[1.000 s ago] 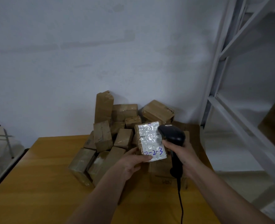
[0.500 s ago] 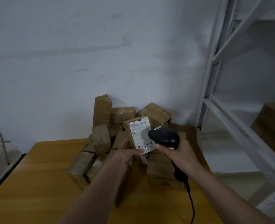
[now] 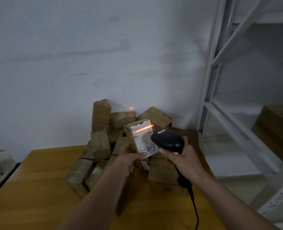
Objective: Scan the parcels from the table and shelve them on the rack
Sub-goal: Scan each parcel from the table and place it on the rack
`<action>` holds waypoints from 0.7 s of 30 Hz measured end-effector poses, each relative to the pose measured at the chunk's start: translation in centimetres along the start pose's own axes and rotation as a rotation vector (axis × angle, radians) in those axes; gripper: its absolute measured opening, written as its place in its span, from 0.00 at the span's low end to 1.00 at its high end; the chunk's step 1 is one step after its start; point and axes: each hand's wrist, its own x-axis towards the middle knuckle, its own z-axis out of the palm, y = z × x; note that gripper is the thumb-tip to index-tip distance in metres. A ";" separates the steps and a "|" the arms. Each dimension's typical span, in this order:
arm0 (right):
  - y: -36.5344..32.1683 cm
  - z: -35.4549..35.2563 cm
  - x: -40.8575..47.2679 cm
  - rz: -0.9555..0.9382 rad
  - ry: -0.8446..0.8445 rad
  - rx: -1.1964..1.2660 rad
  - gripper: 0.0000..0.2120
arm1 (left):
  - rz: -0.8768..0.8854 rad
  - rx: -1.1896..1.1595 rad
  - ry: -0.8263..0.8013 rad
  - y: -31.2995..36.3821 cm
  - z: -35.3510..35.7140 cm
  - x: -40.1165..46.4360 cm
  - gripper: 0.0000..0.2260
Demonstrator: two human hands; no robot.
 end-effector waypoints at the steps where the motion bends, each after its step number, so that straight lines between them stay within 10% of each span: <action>1: 0.0 0.0 0.0 0.002 -0.003 -0.006 0.03 | -0.004 -0.002 0.004 0.0 0.0 0.1 0.34; 21: -0.3 1.4 -1.4 0.097 0.130 0.061 0.03 | 0.008 0.045 -0.066 -1.6 -1.6 3.6 0.44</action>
